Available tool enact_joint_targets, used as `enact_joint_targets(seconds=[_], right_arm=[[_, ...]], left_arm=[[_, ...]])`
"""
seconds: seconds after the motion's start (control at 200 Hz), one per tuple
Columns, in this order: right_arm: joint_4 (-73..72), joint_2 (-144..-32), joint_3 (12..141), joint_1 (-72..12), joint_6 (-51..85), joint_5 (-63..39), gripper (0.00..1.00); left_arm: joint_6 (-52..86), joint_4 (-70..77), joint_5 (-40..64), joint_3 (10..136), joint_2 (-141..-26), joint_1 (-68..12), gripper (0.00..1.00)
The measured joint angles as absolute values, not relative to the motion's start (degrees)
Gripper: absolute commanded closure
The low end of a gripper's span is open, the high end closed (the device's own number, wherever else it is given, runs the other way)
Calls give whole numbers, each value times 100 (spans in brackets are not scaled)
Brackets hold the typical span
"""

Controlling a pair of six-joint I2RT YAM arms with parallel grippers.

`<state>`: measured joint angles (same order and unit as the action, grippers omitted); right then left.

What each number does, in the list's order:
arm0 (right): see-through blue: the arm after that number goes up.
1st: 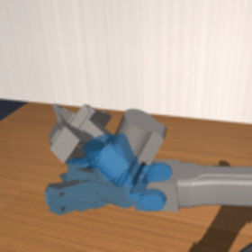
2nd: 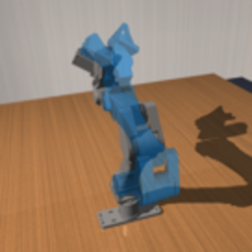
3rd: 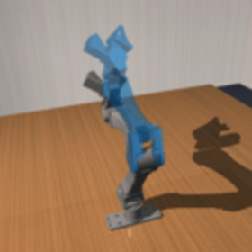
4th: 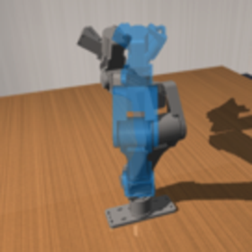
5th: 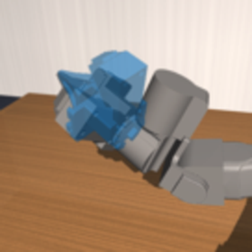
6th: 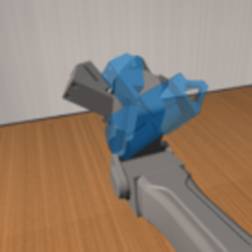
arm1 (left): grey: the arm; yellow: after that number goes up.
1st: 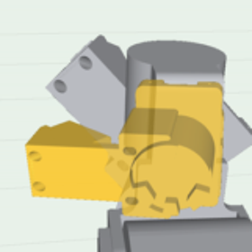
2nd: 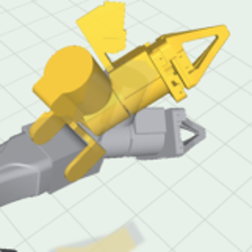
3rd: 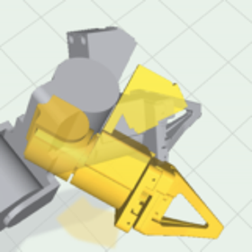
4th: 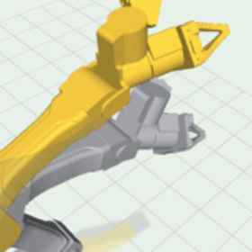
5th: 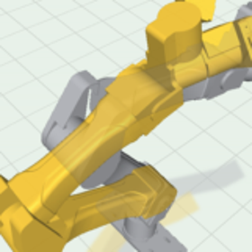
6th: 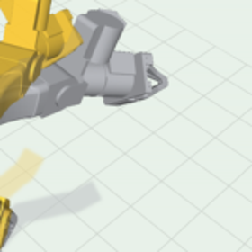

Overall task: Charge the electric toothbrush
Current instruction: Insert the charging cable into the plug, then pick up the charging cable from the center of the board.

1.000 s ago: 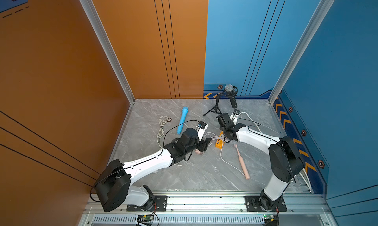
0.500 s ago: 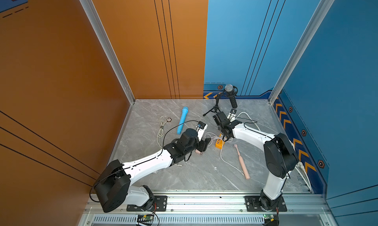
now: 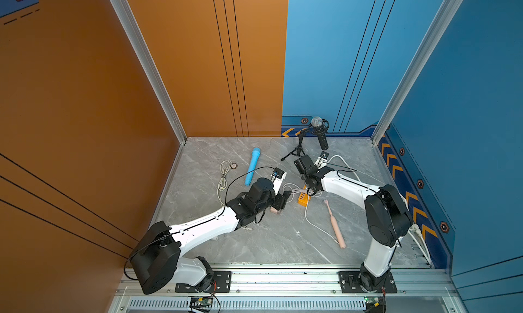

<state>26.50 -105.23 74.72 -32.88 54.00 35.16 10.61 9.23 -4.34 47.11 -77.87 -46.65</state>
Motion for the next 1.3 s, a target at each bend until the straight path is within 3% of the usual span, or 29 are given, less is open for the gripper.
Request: enact_joint_targets(seconds=[0.215, 0.315, 0.54, 0.731, 0.906, 1.091, 1.301], right_arm=[[3155, -10656, 7988, -3365, 5546, 3229, 80], [3221, -10652, 8187, -3428, 5553, 3142, 62], [3308, -10447, 8053, -3468, 5555, 2864, 55], [3413, -10121, 7915, -3688, 5382, 2228, 37], [3658, -9467, 7570, -4080, 5249, 1741, 35], [4335, -8064, 6888, -4217, 5347, 1494, 35], [5321, -6274, 6075, -3306, 5413, 1286, 35]], left_arm=[[1081, 921, -432, 4711, -7677, -4665, 32], [1100, 923, -432, 4711, -7579, -4665, 32], [1105, 919, -432, 4685, -7411, -4665, 32], [1100, 908, -432, 4615, -7185, -4650, 31], [1037, 683, -427, 4611, -7002, -4650, 30], [497, 307, -36, 4622, -6869, -4737, 30], [-668, -357, 965, 5100, -7572, -5522, 31]])
